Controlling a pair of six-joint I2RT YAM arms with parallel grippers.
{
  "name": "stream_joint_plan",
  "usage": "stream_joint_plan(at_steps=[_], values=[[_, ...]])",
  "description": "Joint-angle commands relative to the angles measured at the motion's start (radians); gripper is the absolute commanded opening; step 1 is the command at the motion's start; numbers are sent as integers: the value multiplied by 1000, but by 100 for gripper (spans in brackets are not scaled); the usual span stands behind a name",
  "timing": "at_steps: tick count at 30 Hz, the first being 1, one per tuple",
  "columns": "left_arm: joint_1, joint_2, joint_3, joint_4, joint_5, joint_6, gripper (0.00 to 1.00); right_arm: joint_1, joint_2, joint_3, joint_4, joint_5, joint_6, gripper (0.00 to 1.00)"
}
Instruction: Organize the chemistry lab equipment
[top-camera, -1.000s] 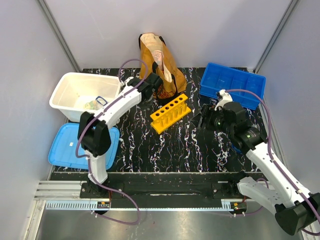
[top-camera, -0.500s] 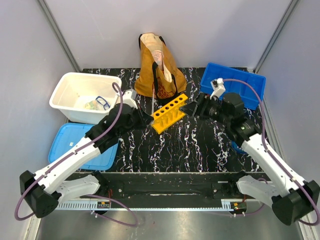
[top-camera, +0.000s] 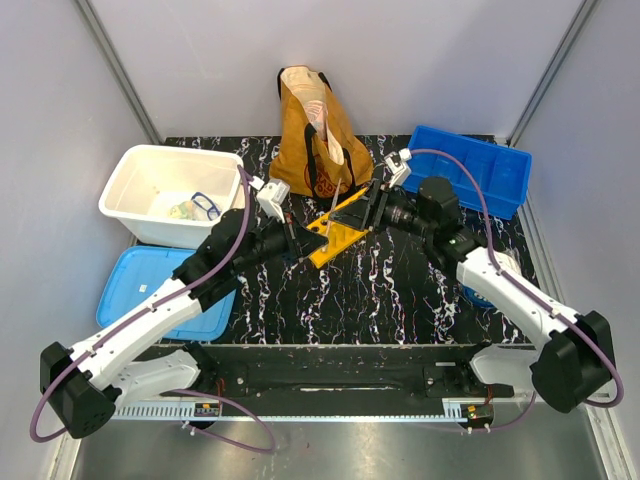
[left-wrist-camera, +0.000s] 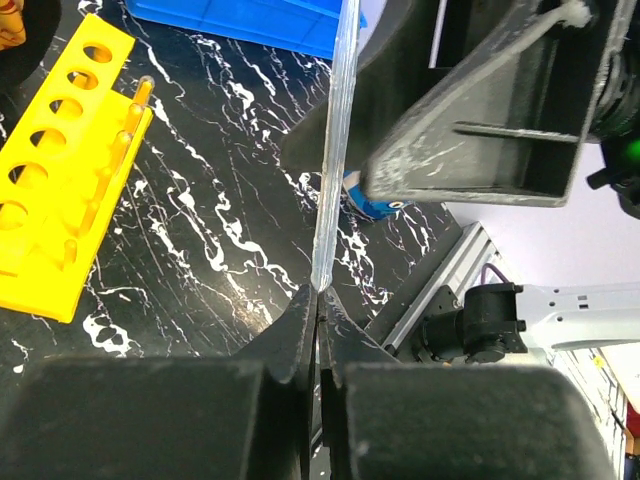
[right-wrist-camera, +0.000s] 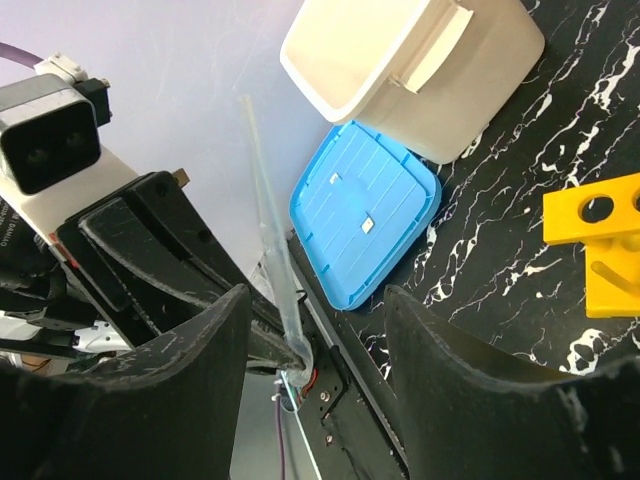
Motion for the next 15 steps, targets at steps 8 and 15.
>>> stream_joint_plan(at_steps=[8,15], values=[[2,13,-7,114,67,-5,0,38,38,31,95,39,7,22],[2,27,31,53,78,28,40,36,46,78,-6,114,-5,0]])
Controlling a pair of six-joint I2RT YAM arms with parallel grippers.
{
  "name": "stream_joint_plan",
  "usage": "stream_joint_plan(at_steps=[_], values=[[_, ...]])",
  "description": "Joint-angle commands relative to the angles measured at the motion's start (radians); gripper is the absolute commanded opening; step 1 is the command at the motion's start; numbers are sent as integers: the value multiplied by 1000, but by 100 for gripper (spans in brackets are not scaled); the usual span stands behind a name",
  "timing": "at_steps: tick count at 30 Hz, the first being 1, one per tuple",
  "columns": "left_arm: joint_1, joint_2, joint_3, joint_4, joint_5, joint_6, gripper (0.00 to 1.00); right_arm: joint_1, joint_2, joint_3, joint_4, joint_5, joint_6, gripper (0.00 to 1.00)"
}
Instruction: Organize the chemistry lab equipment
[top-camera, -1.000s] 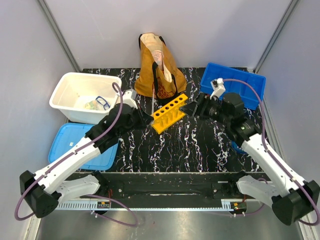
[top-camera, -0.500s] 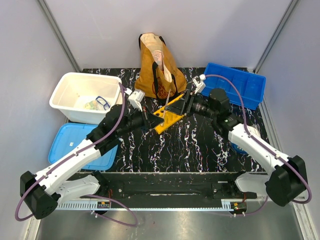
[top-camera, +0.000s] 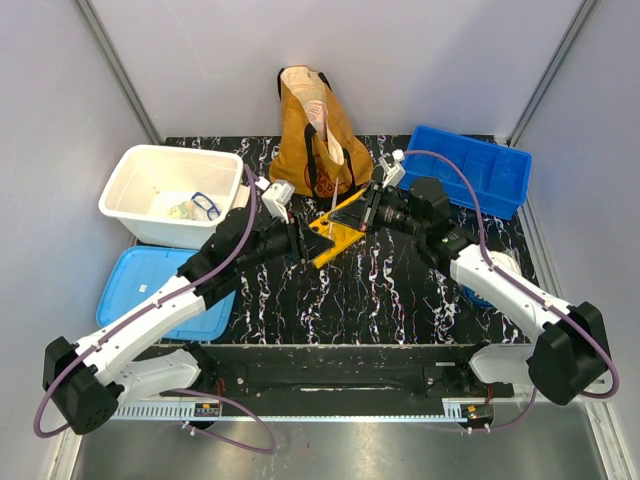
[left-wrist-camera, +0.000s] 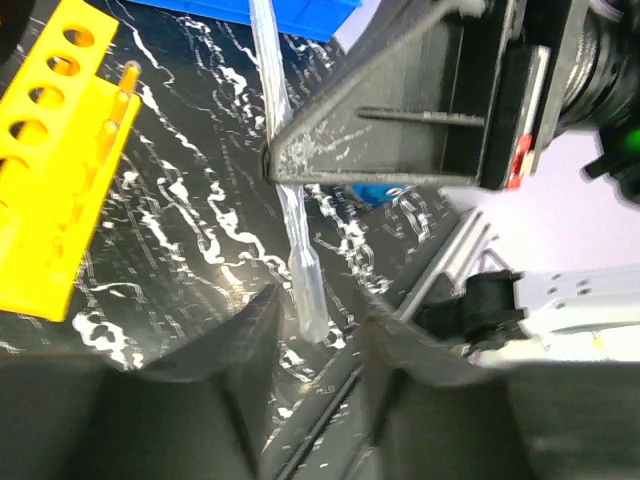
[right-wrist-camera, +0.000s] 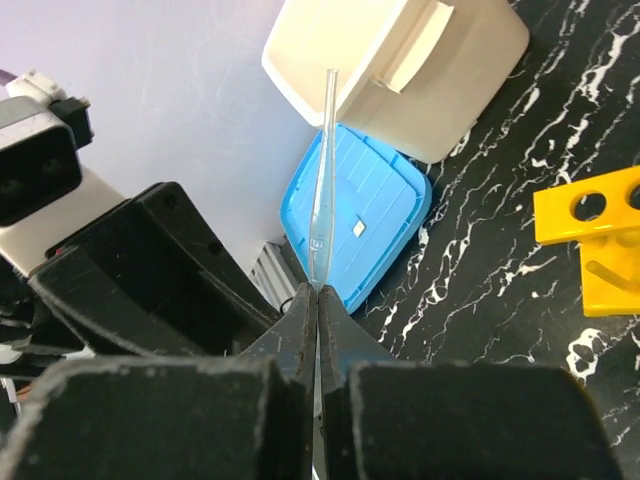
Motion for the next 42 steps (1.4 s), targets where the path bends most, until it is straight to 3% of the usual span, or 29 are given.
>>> stream_joint_plan(at_steps=[1,4,5,9,14,19,23,31,42], values=[[-1,-4,48,-6,32,39,53,1,2,93,-91,103,-34,0],[-1,-16,102,-122,22,108,92,-8,2,157,-244,215,-106,0],[-1,-20,117,-165,24,140,99,-14,-3,179,-307,256,-134,0],[0,-40,194,-374,-11,293,99,-84,-26,260,-514,442,-250,0],[-1,-86,234,-503,-174,444,99,-307,-18,314,-600,563,-401,0],[-1,-128,159,-470,-292,510,99,-532,68,394,-604,643,-522,2],[0,-143,76,-385,-434,583,99,-653,227,489,-587,657,-596,4],[-1,-206,8,-359,-590,565,99,-760,632,827,-680,675,-634,4],[0,-303,-47,-307,-699,580,99,-773,963,1133,-679,703,-548,7]])
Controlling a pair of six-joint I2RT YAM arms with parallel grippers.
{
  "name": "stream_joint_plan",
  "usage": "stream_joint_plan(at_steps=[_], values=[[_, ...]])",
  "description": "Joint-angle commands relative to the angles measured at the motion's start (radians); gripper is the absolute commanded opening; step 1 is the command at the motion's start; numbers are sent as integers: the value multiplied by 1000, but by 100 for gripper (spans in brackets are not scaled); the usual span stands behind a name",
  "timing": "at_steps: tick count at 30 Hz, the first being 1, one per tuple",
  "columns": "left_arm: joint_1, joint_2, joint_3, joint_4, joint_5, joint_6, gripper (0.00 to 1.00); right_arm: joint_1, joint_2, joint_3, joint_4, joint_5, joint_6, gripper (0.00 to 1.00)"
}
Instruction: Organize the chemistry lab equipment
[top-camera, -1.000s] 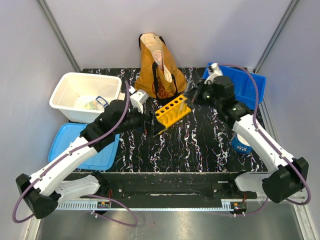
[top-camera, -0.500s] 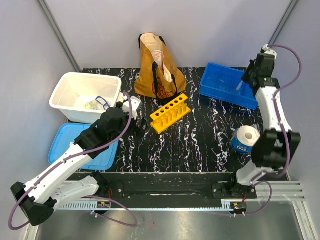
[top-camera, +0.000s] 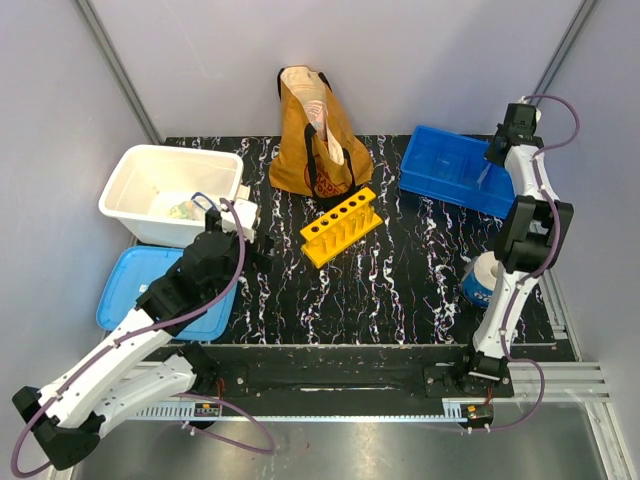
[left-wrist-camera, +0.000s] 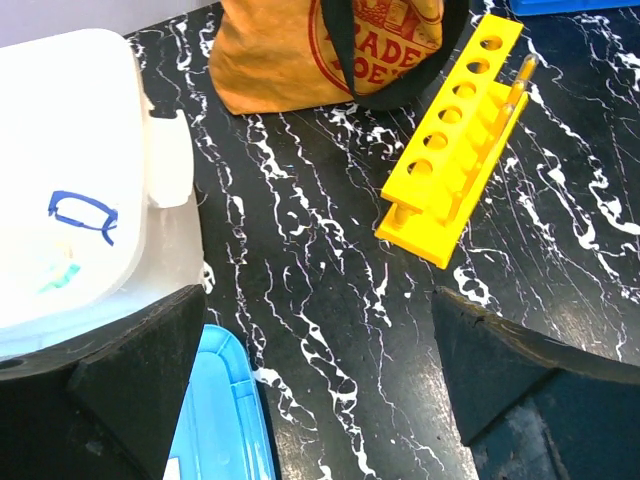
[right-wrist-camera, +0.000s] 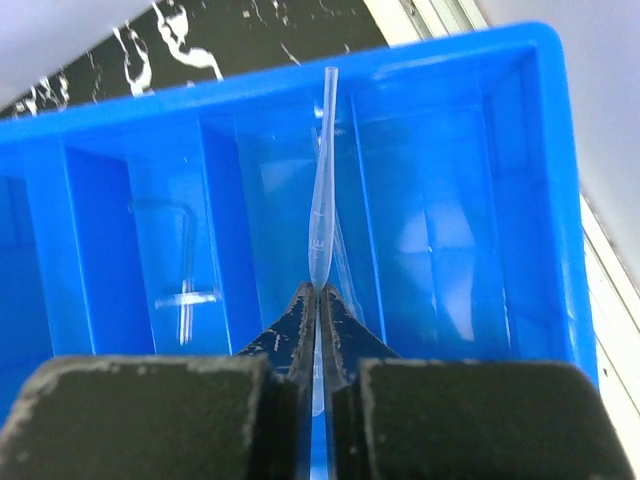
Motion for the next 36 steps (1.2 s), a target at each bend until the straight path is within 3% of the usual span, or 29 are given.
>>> stream_joint_plan(at_steps=[1,7,11,15,17,23,28,33,36], values=[[2,-31,-9,61,-97,15,99,0,104,178,-5,35,52,7],[2,-84,-18,42,-111,-5,99,2,274,407,-175,-21,67,13],[2,-88,-16,41,-128,0,99,2,293,490,-219,-19,60,16],[0,-74,-1,18,-132,-8,99,3,265,522,-235,-65,69,34],[0,-60,4,7,-131,-8,99,5,238,521,-265,-54,72,37],[0,-2,51,-56,-117,-22,99,54,120,482,-352,-60,41,41],[0,-29,44,-45,-114,-30,99,178,-43,384,-435,-13,8,44],[0,-44,44,-55,-113,-39,99,241,-221,81,-247,90,-19,48],[2,-63,38,-50,-105,-37,99,238,-223,22,-171,185,-32,49]])
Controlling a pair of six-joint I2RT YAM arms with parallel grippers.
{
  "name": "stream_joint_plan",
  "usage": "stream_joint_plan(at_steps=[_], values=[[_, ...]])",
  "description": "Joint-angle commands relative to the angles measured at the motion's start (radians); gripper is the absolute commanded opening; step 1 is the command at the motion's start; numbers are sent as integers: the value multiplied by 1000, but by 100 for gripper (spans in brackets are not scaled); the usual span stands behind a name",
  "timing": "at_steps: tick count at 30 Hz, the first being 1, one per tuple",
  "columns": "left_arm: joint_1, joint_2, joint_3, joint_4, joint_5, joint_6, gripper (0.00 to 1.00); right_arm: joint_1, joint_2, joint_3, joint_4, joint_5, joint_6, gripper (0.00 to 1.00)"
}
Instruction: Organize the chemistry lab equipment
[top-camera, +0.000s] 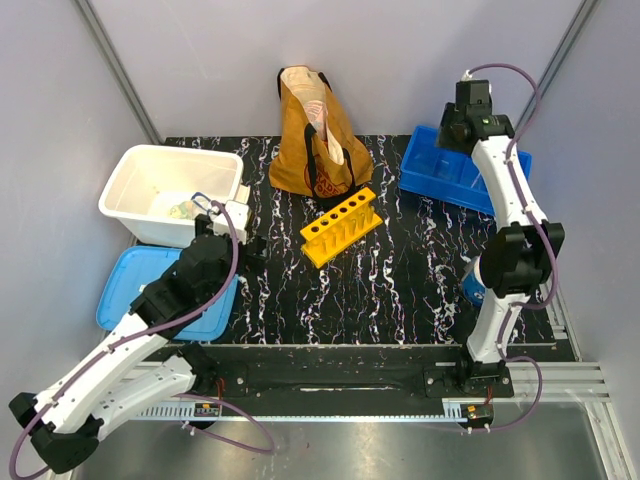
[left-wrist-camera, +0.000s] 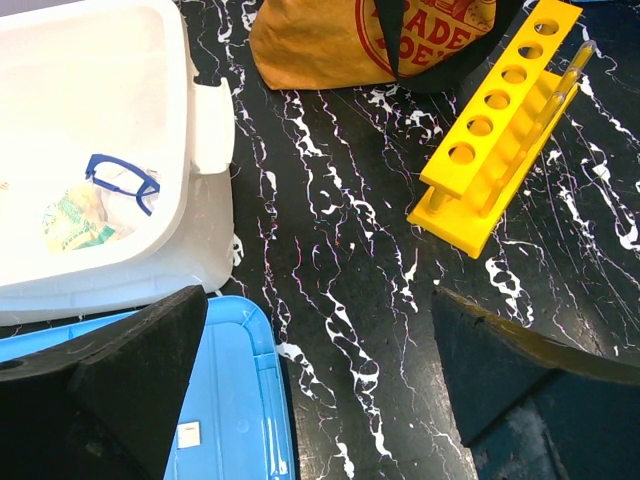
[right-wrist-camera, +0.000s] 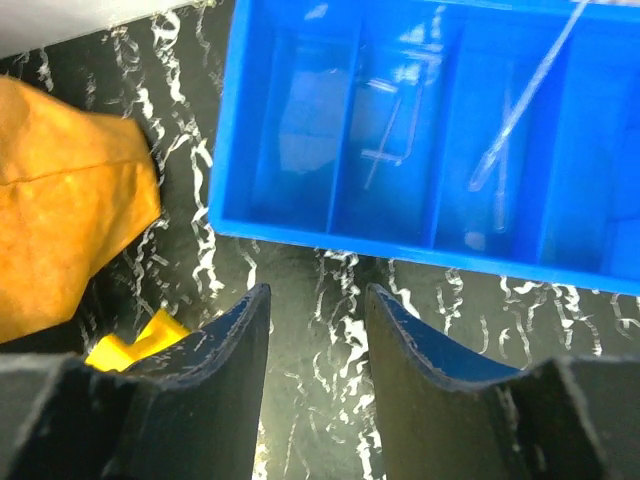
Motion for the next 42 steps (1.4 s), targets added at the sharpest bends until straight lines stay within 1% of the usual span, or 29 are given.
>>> stream_joint_plan(at_steps=[1,4,5,8,11,15,18,20,23,25,29,42], values=[[0,-32,34,21,-3,-9,99,-48,-12,-85,154,183,-43,49],[0,-40,31,24,-18,-4,99,-67,50,-52,194,220,-45,48],[0,-38,28,24,-24,-2,99,-100,72,-24,187,215,-33,47],[0,-26,23,24,-39,2,99,-146,150,79,164,191,4,45],[0,-9,26,24,-38,4,99,-180,237,175,150,189,-10,45],[0,8,29,24,-43,2,97,-211,369,345,116,168,-30,45],[0,12,25,27,-50,1,96,-226,449,439,108,145,-37,42],[2,15,21,34,-56,5,96,-235,484,479,111,135,-37,37],[2,28,23,39,-95,13,96,-254,515,504,114,154,-15,36],[0,37,28,39,-105,11,96,-264,526,492,139,120,-7,36],[2,46,29,44,-101,5,96,-267,557,485,171,75,-24,33],[19,71,38,56,-99,-10,96,-274,641,487,243,52,4,32]])
